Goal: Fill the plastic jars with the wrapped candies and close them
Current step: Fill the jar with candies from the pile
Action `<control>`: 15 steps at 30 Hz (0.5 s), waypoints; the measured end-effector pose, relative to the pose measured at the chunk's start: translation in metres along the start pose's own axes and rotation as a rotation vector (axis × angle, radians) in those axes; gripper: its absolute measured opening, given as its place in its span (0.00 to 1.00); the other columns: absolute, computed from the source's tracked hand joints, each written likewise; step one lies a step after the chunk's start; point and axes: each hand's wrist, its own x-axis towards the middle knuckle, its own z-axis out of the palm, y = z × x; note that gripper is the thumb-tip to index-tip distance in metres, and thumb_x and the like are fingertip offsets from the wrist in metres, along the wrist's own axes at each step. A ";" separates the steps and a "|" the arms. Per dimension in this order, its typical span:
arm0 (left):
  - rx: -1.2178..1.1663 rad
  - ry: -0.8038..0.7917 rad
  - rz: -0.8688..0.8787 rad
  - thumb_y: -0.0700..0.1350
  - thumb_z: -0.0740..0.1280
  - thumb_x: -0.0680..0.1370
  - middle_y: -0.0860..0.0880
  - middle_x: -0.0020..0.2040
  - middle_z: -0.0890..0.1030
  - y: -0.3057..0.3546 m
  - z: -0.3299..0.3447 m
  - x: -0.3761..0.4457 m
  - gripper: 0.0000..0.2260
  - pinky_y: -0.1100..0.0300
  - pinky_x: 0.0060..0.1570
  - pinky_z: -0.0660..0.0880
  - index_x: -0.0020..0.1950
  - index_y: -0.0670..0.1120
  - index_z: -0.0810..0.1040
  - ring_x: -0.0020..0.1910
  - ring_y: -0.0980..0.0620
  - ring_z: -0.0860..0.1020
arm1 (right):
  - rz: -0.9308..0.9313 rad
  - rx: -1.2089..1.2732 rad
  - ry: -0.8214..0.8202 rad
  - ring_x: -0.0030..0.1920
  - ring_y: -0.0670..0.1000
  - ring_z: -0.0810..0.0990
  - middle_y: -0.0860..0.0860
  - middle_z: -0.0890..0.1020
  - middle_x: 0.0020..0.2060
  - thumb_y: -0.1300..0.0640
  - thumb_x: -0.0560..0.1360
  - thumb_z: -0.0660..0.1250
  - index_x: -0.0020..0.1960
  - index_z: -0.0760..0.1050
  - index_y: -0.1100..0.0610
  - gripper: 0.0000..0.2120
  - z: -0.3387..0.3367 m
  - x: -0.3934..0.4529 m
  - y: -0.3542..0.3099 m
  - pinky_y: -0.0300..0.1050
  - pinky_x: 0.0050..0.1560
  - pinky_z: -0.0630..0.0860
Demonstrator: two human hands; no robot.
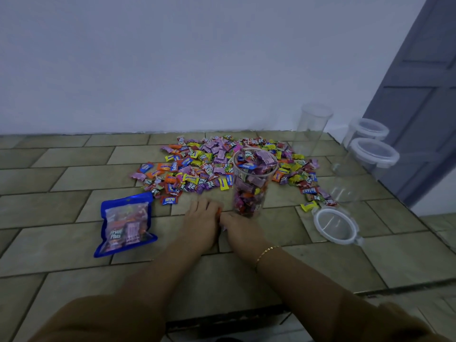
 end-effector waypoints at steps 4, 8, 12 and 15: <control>-0.106 0.024 -0.041 0.42 0.63 0.77 0.44 0.59 0.70 0.002 0.003 0.004 0.15 0.59 0.58 0.61 0.64 0.46 0.74 0.60 0.44 0.66 | -0.009 0.079 -0.010 0.54 0.56 0.74 0.58 0.76 0.52 0.64 0.77 0.57 0.53 0.74 0.62 0.09 0.005 -0.001 0.011 0.42 0.48 0.65; -0.272 0.049 -0.087 0.33 0.61 0.75 0.43 0.57 0.71 -0.002 0.002 0.006 0.18 0.59 0.56 0.63 0.63 0.44 0.75 0.60 0.43 0.68 | 0.032 0.250 0.101 0.53 0.51 0.77 0.55 0.80 0.52 0.67 0.75 0.60 0.56 0.77 0.62 0.12 0.003 -0.013 0.022 0.27 0.45 0.61; -0.601 0.125 -0.264 0.34 0.60 0.79 0.47 0.58 0.72 -0.002 -0.015 0.012 0.16 0.64 0.55 0.64 0.64 0.45 0.76 0.58 0.49 0.71 | 0.199 0.482 0.248 0.49 0.40 0.75 0.44 0.78 0.48 0.66 0.74 0.65 0.55 0.79 0.57 0.12 0.000 -0.027 0.037 0.18 0.45 0.63; -1.003 0.133 -0.437 0.38 0.59 0.81 0.51 0.66 0.72 0.009 -0.040 0.018 0.16 0.60 0.58 0.69 0.67 0.50 0.72 0.61 0.52 0.71 | 0.308 0.741 0.278 0.43 0.40 0.77 0.46 0.80 0.44 0.69 0.73 0.66 0.52 0.79 0.55 0.13 -0.010 -0.034 0.047 0.25 0.45 0.70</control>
